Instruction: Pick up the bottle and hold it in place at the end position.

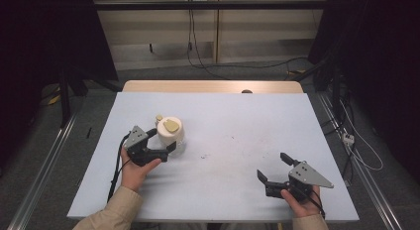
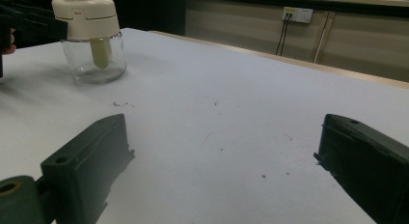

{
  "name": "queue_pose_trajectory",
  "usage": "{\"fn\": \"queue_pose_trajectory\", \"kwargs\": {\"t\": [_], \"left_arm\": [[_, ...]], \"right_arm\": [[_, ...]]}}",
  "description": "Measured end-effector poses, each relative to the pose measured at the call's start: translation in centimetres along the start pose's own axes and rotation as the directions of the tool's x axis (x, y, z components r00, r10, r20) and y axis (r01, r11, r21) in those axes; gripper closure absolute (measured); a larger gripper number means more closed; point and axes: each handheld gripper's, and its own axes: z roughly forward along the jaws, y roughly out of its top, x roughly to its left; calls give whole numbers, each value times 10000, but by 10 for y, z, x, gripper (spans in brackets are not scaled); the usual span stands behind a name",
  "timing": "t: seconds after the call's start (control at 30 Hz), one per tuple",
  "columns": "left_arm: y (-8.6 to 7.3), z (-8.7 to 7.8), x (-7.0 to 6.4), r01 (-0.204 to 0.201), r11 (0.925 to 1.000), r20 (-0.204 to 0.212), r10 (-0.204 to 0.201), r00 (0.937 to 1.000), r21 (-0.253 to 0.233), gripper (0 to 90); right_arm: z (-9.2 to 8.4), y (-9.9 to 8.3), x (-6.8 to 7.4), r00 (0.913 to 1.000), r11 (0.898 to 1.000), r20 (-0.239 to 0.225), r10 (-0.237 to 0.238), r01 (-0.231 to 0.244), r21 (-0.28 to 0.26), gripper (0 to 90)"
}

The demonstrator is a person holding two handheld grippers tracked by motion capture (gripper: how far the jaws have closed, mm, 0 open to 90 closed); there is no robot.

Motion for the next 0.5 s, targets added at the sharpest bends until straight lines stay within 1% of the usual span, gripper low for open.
{"fn": "queue_pose_trajectory", "kwargs": {"t": [0.17, 0.23, 0.27, 0.33, 0.37, 0.47, 0.5], "left_arm": [[1, 4, 0, -54, 10000, -24, 54, 10000, 54, 48], [1, 5, 0, -47, 9999, -81, 48, 10000, 131, 48], [0, 7, 0, 30, 9999, -91, -29, 10000, 118, 48], [1, 9, 1, -18, 9998, -135, 20, 9999, 176, 47], [1, 10, 0, 25, 9999, -125, -23, 9999, 152, 44], [1, 13, 0, -25, 9998, -108, 26, 9999, 173, 44], [1, 15, 0, 33, 9999, -102, -32, 9999, 147, 44]], "right_arm": [[0, 0, 0, 10000, 10000, -38, -31, 31, -5, 35], [0, 0, 0, 10000, 10000, -36, -37, 37, -1, 35], [0, 0, 0, 10000, 10000, -43, -33, 33, -1, 35], [0, 0, 0, 10000, 10000, -41, -37, 37, 3, 34], [0, 0, 0, 10000, 10000, -55, -44, 44, -1, 35], [0, 0, 0, 10000, 10000, -54, -47, 47, 3, 35], [0, 0, 0, 10000, 10000, -58, -43, 43, 9, 35]]}}
